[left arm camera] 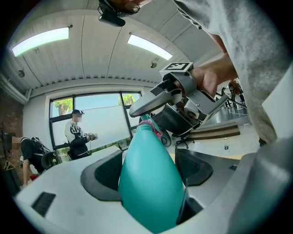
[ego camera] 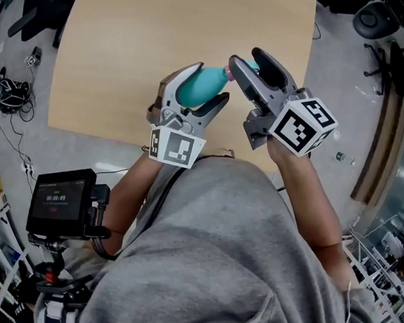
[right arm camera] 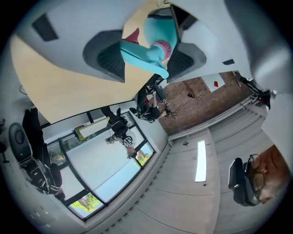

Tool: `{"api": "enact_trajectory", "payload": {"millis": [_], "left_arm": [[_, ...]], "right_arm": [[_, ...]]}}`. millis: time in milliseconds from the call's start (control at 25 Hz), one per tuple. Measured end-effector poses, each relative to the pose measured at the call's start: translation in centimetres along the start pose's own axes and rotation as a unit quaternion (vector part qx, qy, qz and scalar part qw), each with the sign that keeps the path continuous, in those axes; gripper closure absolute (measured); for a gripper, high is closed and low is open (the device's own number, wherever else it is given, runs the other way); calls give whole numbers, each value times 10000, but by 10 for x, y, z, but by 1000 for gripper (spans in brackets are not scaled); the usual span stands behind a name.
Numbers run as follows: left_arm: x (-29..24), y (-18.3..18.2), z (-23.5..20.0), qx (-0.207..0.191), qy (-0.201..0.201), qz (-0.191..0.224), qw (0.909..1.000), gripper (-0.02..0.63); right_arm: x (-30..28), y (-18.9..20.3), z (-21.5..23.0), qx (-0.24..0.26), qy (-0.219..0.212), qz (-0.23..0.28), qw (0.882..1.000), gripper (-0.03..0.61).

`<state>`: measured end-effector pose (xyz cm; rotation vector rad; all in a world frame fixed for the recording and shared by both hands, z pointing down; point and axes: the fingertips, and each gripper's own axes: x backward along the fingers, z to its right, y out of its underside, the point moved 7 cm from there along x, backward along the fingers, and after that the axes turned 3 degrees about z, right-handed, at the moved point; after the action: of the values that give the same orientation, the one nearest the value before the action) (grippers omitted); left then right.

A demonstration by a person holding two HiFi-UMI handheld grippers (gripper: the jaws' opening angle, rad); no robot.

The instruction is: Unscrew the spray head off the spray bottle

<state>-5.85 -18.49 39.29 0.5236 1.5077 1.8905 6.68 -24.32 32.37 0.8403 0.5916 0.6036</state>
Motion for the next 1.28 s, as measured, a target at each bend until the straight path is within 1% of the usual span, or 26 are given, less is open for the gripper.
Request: {"api": "enact_trajectory", "payload": {"millis": [40, 120, 200, 240, 280, 320, 360, 400, 440, 480, 520, 560, 600, 640, 680, 760, 840, 1040, 1160, 1280], "left_arm": [[-1, 0, -1, 127, 5, 35, 9999, 253], [0, -2, -5, 388, 48, 165, 9991, 253], [3, -7, -11, 382, 208, 358, 9984, 255], [5, -11, -13, 347, 319, 458, 9978, 255], [7, -13, -14, 345, 440, 541, 9970, 255], [10, -14, -14, 362, 581, 607, 9958, 255], [13, -15, -13, 384, 758, 659, 9942, 255], [15, -15, -11, 402, 978, 692, 9920, 255], [18, -15, -8, 410, 1234, 706, 9890, 255], [20, -15, -4, 407, 1498, 712, 9853, 255], [23, -16, 0, 404, 1730, 731, 9814, 255], [24, -16, 4, 423, 1902, 773, 9778, 255], [26, -15, 7, 461, 2019, 818, 9749, 255], [27, -14, 10, 487, 2104, 834, 9728, 255], [28, -11, 12, 491, 2169, 823, 9715, 255], [28, -6, 14, 483, 2238, 762, 9704, 255], [26, 0, 15, 511, 2233, 709, 9708, 255], [19, 18, 20, 617, 2090, 602, 9741, 255], [17, 33, 26, 700, 1962, 526, 9766, 255], [15, 50, 30, 726, 1823, 352, 9799, 256]], "right_arm": [[0, -2, -1, 41, -117, 32, 9999, 310], [1, -9, -5, 105, -531, 85, 9985, 310], [4, -17, -12, 257, -1110, -22, 9935, 310], [6, -21, -18, 468, -1429, -150, 9885, 311], [9, -24, -24, 798, -1736, -323, 9810, 310], [12, -26, -32, 1249, -2016, -531, 9700, 311], [14, -27, -40, 1812, -2267, -768, 9539, 310], [17, -26, -48, 2463, -2486, -1060, 9307, 311], [20, -23, -53, 3156, -2645, -1461, 8995, 311], [24, -16, -56, 3810, -2710, -1972, 8617, 311], [28, -7, -56, 4340, -2700, -2489, 8227, 313], [30, 2, -57, 4706, -2687, -2900, 7888, 328], [30, 8, -58, 4902, -2714, -3170, 7652, 408], [30, 13, -58, 4939, -2767, -3328, 7542, 445], [29, 16, -59, 4861, -2812, -3424, 7532, 446], [26, 19, -57, 4662, -2813, -3565, 7592, 448], [23, 21, -54, 4575, -2725, -3656, 7634, 449], [22, 22, -50, 4259, -2595, -3708, 7834, 451], [23, 22, -47, 4218, -2465, -3769, 7869, 450], [25, 22, -42, 4151, -2237, -3800, 7958, 451]]}}
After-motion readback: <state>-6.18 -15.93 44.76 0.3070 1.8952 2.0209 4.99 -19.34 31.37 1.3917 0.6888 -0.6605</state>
